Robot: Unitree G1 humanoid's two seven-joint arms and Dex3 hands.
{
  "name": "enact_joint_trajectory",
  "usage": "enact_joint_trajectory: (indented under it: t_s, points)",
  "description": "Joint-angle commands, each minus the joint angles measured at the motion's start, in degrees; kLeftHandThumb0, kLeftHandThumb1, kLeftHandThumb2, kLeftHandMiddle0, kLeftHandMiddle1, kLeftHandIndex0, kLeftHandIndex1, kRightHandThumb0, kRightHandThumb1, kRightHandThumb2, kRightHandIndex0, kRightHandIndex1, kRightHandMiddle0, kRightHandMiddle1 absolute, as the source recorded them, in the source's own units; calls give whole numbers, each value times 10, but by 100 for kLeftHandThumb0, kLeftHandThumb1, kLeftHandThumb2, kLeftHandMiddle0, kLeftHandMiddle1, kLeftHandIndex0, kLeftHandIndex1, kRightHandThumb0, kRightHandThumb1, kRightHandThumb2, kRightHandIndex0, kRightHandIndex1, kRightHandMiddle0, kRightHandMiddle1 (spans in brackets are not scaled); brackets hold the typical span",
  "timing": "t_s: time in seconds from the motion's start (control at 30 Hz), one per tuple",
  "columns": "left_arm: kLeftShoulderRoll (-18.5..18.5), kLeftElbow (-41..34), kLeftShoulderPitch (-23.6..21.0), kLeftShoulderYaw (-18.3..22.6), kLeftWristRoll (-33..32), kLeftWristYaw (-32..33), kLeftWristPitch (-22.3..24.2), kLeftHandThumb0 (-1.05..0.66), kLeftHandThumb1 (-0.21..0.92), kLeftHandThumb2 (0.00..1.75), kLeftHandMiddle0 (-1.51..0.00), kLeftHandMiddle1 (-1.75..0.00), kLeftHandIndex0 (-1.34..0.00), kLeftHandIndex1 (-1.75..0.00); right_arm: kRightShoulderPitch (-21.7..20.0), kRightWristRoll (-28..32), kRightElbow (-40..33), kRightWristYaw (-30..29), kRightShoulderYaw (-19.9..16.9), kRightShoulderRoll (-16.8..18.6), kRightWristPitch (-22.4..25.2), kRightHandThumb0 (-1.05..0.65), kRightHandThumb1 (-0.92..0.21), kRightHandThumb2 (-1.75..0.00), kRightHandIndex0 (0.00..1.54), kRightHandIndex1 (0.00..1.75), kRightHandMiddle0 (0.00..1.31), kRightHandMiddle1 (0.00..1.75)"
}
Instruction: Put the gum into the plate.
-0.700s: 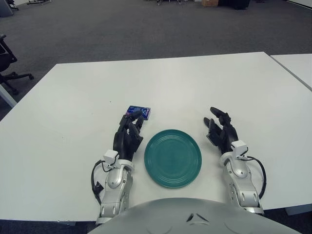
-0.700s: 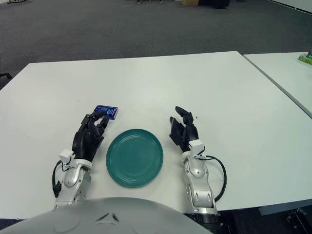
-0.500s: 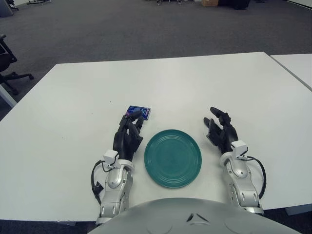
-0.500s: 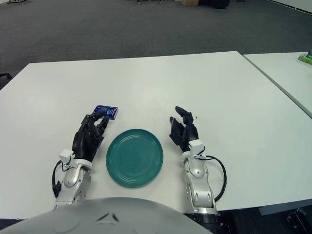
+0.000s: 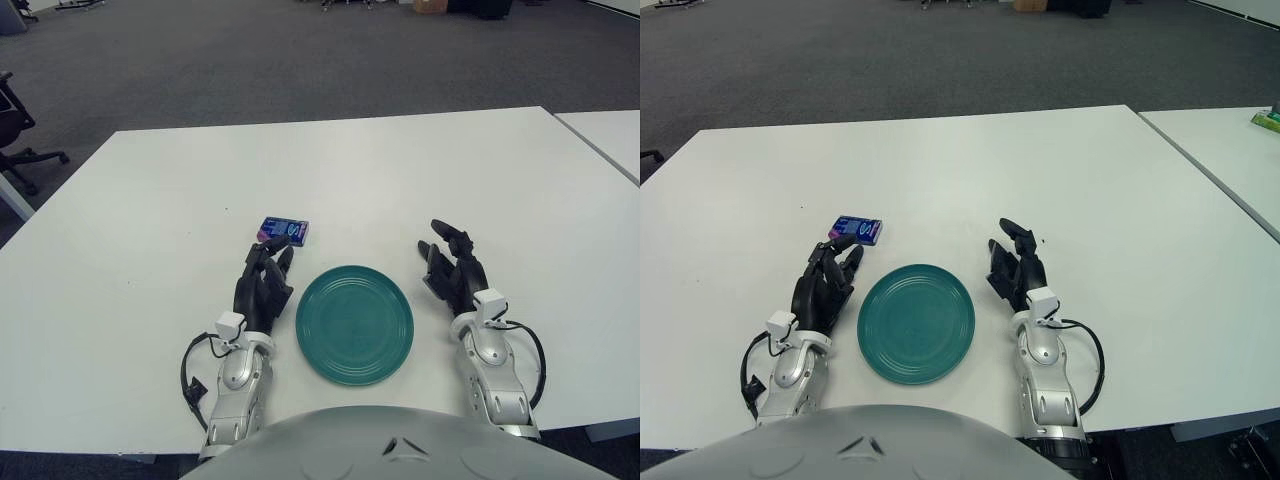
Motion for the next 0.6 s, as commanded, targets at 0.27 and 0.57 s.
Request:
enact_joint_trajectory:
  t_s: [0.27, 0.57]
  points:
    - [-18, 10, 8, -12, 48, 31, 5, -94, 92, 88, -51, -5, -17, -103, 18, -4, 33, 4, 18, 3, 23, -72, -92, -87, 48, 1, 0, 67]
    - [-27, -147, -91, 5, 87, 79, 97, -88, 92, 84, -59, -9, -20, -105, 2, 6, 55, 5, 9, 6, 17, -70, -92, -87, 50, 2, 0, 70]
